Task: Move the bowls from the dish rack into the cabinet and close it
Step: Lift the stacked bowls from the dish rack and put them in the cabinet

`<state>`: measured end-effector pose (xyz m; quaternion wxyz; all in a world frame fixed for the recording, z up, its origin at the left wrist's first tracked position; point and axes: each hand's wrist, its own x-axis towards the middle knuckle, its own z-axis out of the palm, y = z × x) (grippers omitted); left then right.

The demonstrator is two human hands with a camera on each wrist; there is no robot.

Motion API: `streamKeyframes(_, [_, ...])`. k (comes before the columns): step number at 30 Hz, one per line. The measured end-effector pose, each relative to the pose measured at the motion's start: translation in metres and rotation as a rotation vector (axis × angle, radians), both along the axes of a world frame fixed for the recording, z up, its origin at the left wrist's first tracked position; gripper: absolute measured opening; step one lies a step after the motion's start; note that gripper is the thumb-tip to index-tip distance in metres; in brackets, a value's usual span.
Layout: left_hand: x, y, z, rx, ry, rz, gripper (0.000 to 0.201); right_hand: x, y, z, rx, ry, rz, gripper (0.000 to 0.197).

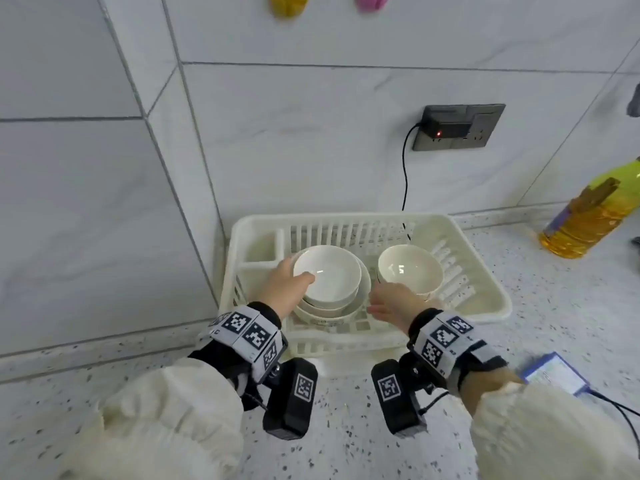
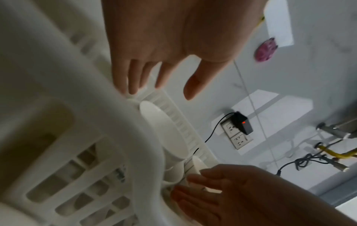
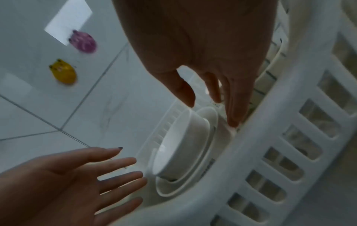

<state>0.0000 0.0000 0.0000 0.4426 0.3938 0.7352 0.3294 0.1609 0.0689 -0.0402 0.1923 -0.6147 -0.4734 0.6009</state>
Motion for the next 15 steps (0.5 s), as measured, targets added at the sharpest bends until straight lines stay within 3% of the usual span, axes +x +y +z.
streamKeyframes(8, [-0.009,0.017,-0.028,-0.170,-0.045,0.014,0.028,-0.023,0.007,-0.023,-0.116,-0.134,0.139,0.039])
streamKeyframes(11, [-0.011,0.019,-0.031,-0.197,-0.048,0.024,0.039,-0.027,0.007,-0.025,-0.091,-0.116,0.134,0.036])
streamKeyframes(15, [-0.013,0.017,-0.029,-0.198,-0.058,0.027,0.043,-0.024,0.004,-0.021,-0.010,-0.109,0.108,0.016])
